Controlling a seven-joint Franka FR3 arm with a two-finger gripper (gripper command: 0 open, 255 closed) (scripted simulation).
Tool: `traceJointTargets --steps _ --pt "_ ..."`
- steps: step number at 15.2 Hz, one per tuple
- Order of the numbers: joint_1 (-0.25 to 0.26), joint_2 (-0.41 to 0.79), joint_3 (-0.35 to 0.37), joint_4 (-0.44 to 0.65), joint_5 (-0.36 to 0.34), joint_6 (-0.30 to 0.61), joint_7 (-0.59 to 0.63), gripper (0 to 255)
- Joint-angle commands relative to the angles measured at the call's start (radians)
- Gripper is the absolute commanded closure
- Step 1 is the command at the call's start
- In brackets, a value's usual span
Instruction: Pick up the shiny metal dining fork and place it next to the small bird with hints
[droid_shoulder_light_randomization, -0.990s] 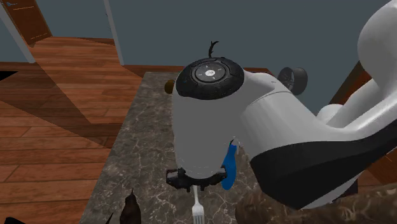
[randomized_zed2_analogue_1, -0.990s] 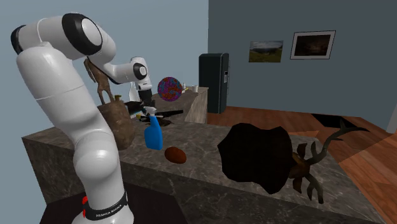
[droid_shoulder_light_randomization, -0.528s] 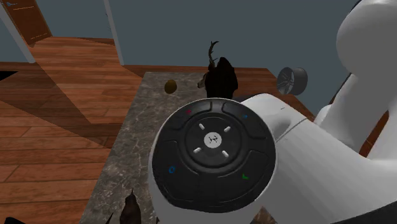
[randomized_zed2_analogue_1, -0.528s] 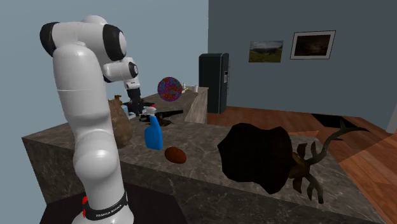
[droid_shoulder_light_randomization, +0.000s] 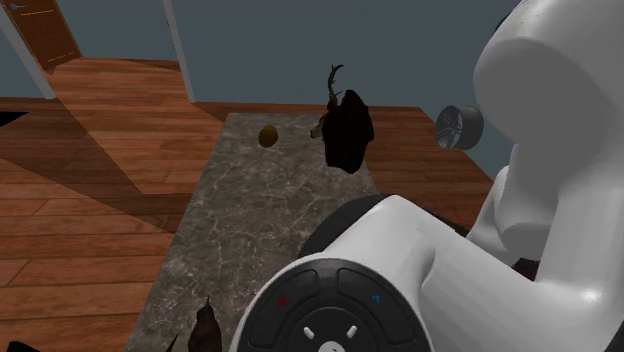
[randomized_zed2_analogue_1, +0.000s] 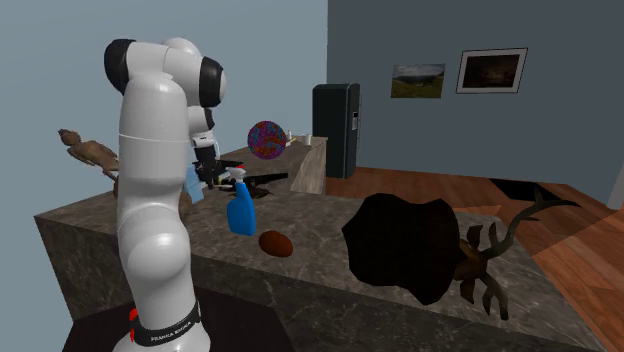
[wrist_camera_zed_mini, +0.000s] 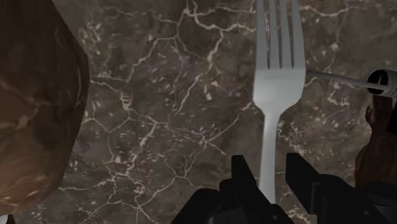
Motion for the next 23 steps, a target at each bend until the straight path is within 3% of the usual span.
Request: traceJointTargets --steps 1,14,22,23 --pt "0.015 0.024 -0.013 -0.012 -0.026 0.020 0.020 255" --pt "0.111 0.158 -0.114 -0.074 -0.180 0.134 0.134 255" --pt "0.111 0.158 -0.114 -0.074 -0.180 0.134 0.134 255" --pt "0.110 0.158 -0.113 -0.075 -0.179 0.135 0.134 0"
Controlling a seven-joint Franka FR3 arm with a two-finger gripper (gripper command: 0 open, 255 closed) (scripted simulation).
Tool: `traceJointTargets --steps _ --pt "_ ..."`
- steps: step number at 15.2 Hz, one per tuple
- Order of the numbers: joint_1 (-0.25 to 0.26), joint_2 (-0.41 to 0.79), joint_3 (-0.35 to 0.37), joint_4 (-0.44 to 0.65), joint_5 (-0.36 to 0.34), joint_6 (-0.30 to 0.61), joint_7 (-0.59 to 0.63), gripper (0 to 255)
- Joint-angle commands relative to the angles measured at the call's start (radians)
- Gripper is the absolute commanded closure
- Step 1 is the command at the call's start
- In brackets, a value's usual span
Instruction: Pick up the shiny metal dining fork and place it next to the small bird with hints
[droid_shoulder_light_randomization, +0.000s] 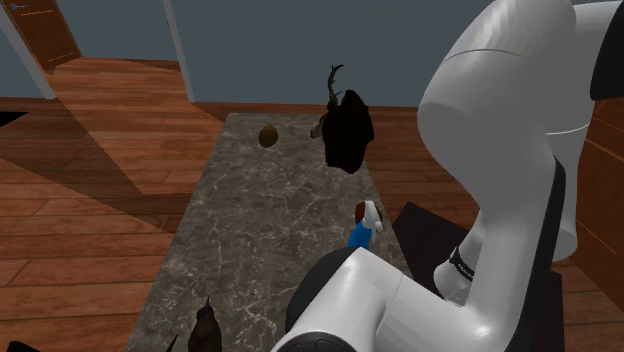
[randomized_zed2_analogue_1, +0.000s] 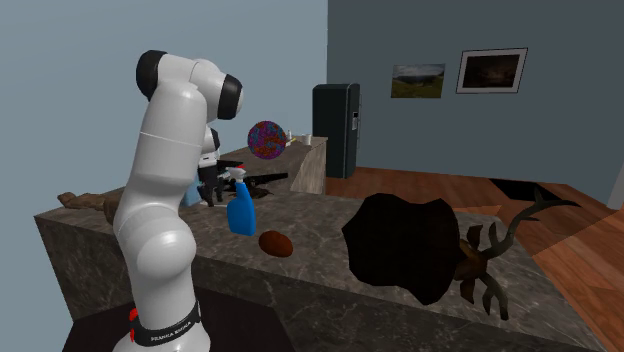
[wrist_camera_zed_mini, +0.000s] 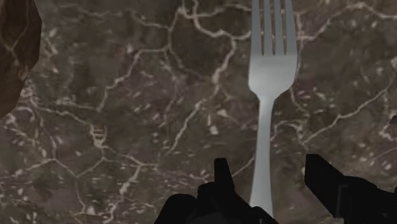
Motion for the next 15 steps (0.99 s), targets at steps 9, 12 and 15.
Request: traceJointTargets --steps 9,12,15 --pt "-0.047 -0.077 0.068 0.057 0.096 -0.092 -0.061 0" --pt "-0.046 -0.077 0.068 0.057 0.096 -0.092 -0.062 0" --pt "-0.046 -0.077 0.068 0.057 0.096 -0.092 -0.062 0"
